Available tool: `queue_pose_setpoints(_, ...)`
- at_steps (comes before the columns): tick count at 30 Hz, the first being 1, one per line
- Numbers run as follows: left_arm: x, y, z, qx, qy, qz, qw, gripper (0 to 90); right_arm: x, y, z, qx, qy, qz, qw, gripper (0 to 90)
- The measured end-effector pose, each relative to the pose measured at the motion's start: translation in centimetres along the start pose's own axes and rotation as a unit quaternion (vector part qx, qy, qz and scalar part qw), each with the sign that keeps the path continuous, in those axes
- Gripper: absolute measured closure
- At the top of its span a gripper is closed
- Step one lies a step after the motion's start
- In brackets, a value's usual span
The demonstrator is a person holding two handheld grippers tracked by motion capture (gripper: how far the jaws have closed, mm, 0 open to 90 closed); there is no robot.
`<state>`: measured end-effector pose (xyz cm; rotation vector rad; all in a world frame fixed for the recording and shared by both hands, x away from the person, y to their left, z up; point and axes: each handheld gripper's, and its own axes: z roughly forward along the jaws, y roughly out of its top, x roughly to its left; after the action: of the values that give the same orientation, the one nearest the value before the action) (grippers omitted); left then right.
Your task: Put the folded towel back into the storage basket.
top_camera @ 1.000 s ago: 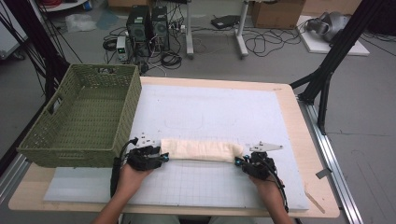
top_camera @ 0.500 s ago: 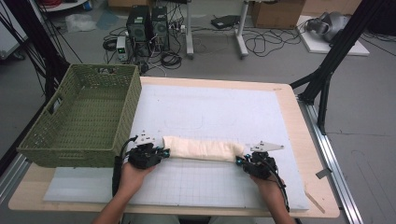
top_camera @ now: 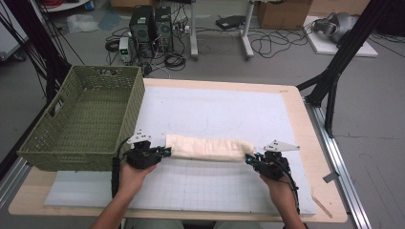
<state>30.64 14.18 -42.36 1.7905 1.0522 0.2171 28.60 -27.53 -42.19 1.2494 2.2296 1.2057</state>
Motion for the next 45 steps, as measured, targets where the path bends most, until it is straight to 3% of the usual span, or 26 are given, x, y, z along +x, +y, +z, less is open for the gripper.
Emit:
queue_pose_setpoints(16, -0.6, 4.2, -4.1, -0.062, 0.021, 0.035, 0.9972, 81.9, 0.8, 4.8, -1.3, -0.054, 0.006, -0.024, 0.9982, 80.6)
queue_pose_setpoints(24, 0.1, 5.4, -6.8, -0.084, 0.040, 0.041, 0.9948, 81.9, 1.9, 8.0, -0.7, -0.069, 0.017, -0.048, 0.9963, 80.6)
queue_pose_setpoints(34, 1.3, 6.1, -10.1, -0.111, 0.062, 0.041, 0.9911, 81.9, 3.4, 10.8, 0.6, -0.103, 0.043, -0.081, 0.9904, 80.6)
queue_pose_setpoints(45, 2.3, 6.4, -12.7, -0.127, 0.083, 0.037, 0.9877, 81.9, 4.5, 13.5, 2.1, -0.131, 0.075, -0.094, 0.9841, 80.6)
